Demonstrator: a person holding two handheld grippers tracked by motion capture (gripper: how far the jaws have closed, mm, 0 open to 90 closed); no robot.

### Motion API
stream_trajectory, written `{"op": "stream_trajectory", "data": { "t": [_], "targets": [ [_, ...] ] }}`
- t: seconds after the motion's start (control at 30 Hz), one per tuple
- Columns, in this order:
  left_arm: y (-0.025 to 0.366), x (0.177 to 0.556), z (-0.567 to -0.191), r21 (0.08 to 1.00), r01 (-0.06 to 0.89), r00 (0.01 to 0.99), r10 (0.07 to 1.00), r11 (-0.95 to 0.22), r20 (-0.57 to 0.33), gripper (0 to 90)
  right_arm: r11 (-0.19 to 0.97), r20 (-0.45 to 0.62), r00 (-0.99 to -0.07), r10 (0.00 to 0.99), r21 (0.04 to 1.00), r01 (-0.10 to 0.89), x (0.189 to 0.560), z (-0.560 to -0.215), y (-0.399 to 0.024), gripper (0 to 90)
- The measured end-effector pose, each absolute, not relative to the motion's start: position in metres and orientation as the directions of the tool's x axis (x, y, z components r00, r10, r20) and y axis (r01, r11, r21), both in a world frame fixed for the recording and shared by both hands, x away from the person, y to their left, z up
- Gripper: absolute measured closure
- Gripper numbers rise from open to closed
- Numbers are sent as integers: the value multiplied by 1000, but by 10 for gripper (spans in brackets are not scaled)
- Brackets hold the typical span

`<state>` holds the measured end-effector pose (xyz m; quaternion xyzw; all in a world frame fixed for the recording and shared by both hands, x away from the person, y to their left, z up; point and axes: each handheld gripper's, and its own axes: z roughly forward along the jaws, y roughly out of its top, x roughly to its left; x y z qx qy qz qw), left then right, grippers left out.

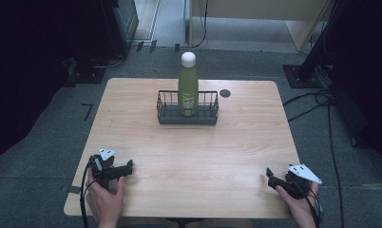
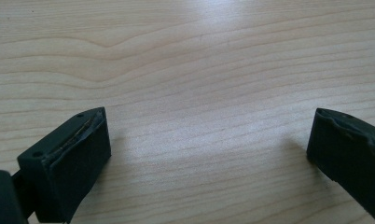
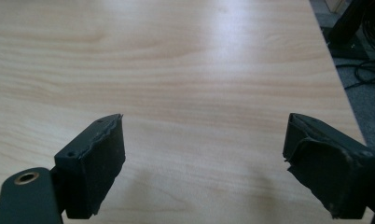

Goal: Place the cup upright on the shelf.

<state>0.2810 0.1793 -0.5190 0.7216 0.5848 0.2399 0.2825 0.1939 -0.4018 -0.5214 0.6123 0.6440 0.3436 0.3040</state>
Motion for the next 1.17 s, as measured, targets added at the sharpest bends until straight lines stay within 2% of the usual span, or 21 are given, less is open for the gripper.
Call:
{"op": "stream_trajectory", "data": {
  "t": [0.23, 0.27, 0.83, 1.17],
  "targets": [
    [179, 281, -519, 687, 710, 194, 981, -152, 17, 0, 52, 15, -99, 995, 761, 647, 200, -526, -399, 126],
    [178, 281, -519, 687, 710, 192, 981, -151, 16, 0, 53, 28, -109, 994, 737, 674, 202, -527, -399, 99],
    [178, 281, -519, 687, 711, 191, 981, -150, 17, 0, 79, 27, -144, 989, 729, 679, 204, -528, -398, 68],
    [178, 281, -519, 687, 711, 191, 981, -150, 16, 0, 57, 58, -146, 988, 735, 675, 203, -527, -401, 68]
  ]
}}
